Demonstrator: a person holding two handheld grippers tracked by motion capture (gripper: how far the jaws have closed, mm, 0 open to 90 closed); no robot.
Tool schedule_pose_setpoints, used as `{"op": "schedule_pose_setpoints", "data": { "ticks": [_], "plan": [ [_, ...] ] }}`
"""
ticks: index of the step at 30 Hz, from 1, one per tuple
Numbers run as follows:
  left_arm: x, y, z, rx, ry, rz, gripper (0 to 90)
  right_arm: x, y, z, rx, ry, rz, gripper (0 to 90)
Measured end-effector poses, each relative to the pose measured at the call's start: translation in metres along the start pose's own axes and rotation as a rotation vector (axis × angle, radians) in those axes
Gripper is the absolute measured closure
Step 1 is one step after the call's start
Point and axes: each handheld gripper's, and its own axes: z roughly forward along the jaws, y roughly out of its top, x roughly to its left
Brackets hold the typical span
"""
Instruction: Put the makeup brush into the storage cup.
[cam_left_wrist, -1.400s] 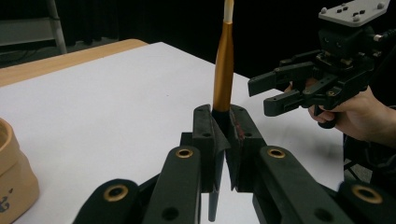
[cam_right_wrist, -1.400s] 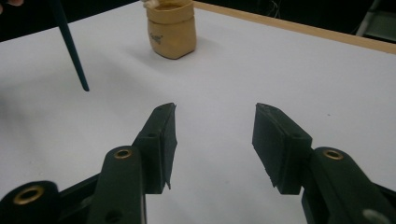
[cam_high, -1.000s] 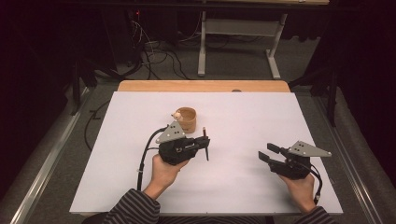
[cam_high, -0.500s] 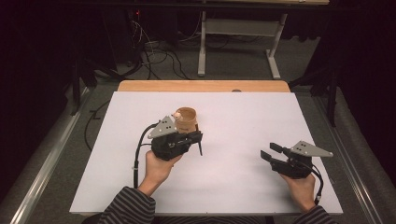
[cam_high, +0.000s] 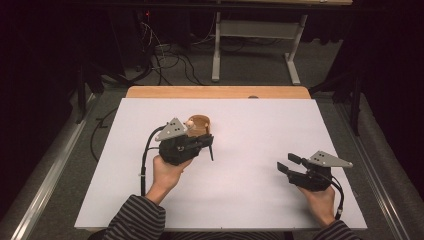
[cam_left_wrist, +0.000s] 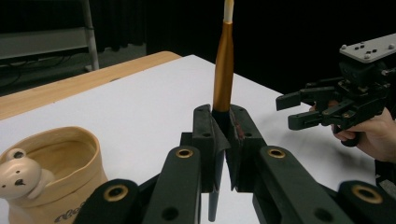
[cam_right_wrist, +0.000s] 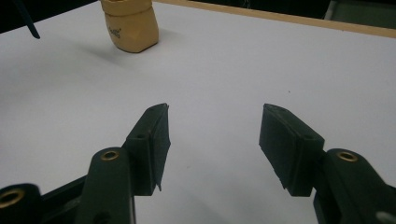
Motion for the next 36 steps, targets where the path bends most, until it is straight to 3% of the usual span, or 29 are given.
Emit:
{"op": "schedule_pose_setpoints", "data": {
  "ticks": [36],
  "plan": [
    [0.023, 0.028, 0.004, 0.012, 0.083, 0.004, 83.3, 0.002, -0.002, 0.005, 0.025, 0.022, 0.012, 44.3]
  ]
}}
